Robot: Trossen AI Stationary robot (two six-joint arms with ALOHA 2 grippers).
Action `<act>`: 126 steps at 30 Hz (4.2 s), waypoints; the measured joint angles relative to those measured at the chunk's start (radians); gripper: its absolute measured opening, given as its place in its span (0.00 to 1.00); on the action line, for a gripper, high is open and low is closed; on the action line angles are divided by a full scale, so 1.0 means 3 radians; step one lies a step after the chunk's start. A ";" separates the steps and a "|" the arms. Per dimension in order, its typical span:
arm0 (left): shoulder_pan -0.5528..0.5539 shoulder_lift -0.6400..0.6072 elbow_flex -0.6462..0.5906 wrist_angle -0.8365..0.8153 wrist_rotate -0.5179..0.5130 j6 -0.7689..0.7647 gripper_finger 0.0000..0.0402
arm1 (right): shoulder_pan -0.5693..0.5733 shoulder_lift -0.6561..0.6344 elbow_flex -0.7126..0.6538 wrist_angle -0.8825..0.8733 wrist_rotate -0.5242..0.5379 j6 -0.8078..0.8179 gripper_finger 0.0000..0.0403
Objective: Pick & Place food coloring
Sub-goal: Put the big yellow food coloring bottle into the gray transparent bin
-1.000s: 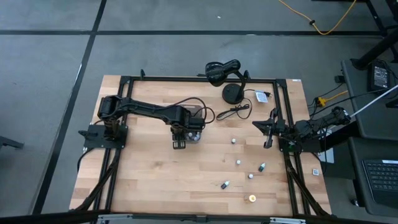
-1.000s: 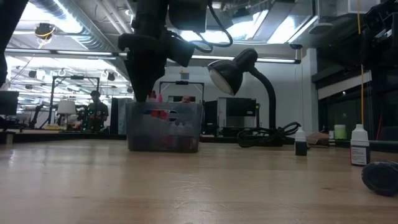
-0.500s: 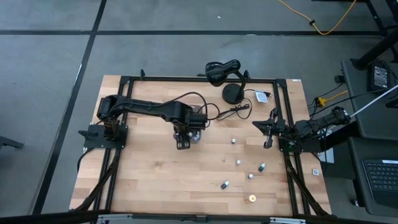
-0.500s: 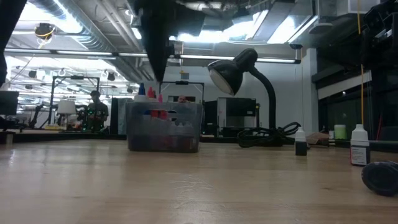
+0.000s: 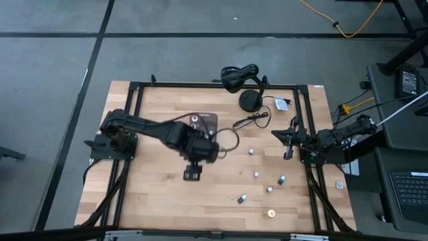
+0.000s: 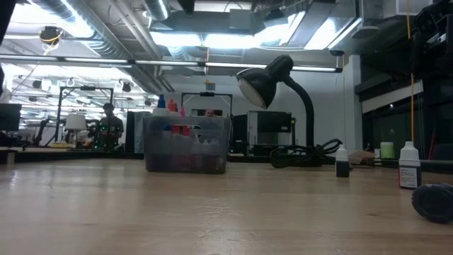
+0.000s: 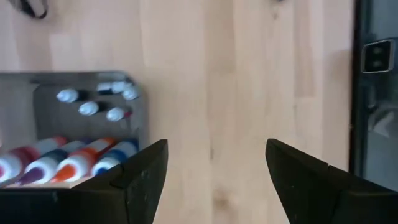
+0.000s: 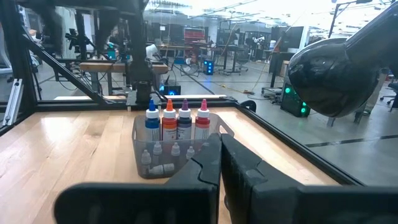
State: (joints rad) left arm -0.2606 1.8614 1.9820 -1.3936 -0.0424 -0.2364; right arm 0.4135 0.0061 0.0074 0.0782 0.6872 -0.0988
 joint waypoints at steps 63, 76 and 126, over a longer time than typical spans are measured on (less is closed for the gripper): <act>-0.0798 0.0006 -0.1737 0.4428 -0.1583 -0.0100 0.66 | 0.0000 -0.0001 -0.0001 0.0004 -0.0554 0.1362 0.04; -0.0780 0.0001 -0.1902 0.5064 -0.1468 -0.0100 0.66 | 0.0001 0.0000 0.0000 0.0333 -0.0887 0.1630 0.04; -0.0752 -0.0041 -0.1901 0.5336 -0.1211 0.0012 0.66 | 0.0956 0.3191 0.3430 -0.2572 -0.2970 0.3529 0.37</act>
State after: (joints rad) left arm -0.4862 1.8492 1.4117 0.2073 -0.4057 -0.2328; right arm 0.7002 0.9634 1.0363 -0.6935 -0.2037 0.9599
